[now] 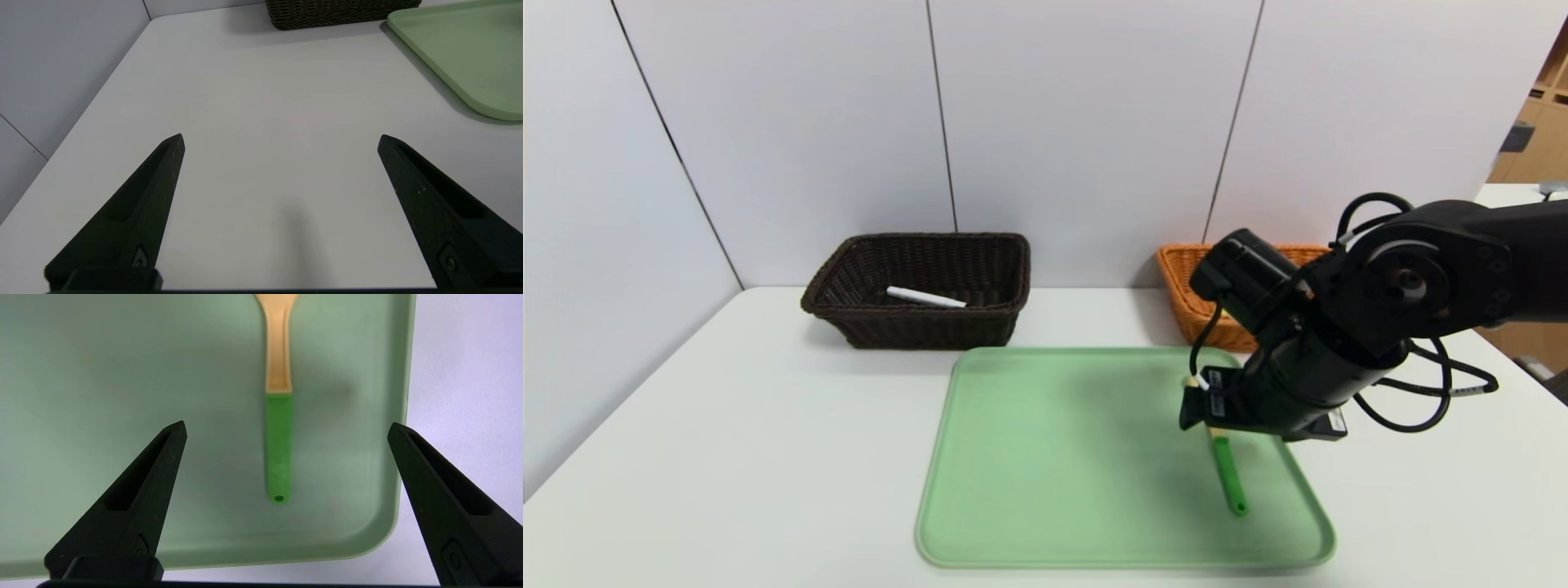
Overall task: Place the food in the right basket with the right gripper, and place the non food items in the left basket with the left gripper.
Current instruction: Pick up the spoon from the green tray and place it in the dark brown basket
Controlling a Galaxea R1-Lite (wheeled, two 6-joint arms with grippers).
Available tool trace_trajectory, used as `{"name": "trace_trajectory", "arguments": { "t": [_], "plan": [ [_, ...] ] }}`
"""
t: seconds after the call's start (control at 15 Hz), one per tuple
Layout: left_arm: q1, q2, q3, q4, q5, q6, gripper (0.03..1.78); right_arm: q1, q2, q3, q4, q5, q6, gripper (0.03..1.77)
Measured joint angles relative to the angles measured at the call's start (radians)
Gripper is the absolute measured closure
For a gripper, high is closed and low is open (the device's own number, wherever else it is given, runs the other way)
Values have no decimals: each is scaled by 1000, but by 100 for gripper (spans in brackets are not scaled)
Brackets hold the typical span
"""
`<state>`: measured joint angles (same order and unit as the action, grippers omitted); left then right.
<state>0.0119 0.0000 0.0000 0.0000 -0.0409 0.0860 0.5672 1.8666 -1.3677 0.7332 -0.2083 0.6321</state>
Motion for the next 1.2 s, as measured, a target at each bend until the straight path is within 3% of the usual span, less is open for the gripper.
{"name": "trace_trajectory", "arguments": {
  "t": [1.2],
  "plan": [
    [0, 0, 0, 0, 0, 0, 12, 3, 48, 41, -91, 15, -99, 10]
  ]
}}
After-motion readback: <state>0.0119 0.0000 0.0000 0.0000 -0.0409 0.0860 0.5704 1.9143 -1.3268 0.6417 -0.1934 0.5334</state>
